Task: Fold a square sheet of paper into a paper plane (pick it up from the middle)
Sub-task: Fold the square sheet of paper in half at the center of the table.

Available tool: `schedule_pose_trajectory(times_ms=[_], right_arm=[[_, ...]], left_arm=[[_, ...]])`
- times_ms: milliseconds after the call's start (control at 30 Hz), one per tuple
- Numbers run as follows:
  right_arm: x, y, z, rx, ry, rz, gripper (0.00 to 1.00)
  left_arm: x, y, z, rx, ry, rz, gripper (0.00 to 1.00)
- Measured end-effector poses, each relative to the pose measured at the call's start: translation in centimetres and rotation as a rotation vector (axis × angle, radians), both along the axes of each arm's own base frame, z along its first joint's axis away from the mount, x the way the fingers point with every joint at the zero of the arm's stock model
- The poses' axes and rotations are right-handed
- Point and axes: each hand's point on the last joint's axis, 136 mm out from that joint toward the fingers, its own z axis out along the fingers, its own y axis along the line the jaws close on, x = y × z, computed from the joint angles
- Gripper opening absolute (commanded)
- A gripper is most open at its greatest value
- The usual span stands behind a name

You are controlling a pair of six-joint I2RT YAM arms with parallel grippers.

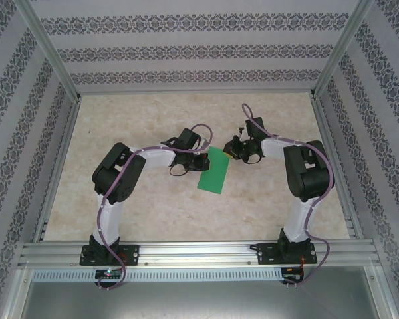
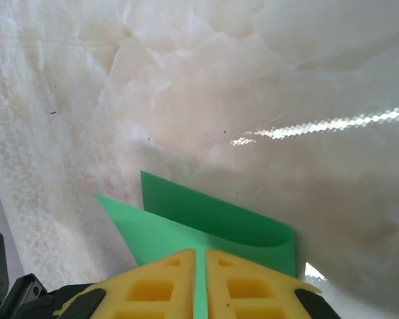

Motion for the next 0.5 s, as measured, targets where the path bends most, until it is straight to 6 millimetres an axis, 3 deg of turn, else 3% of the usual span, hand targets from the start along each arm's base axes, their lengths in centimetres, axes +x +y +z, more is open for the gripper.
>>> schedule_pose_trajectory(times_ms=[167, 500], right_arm=[[-0.4, -0.2, -2.0, -0.021, 0.039, 0.004, 0.13], [-0.3, -0.6, -1.3, -0.043, 0.036, 0.017, 0.13]], left_arm=[[0.0, 0.0, 0.0, 0.001, -0.002, -0.002, 0.0], [0.0, 0.0, 0.0, 0.001, -0.002, -0.003, 0.0]])
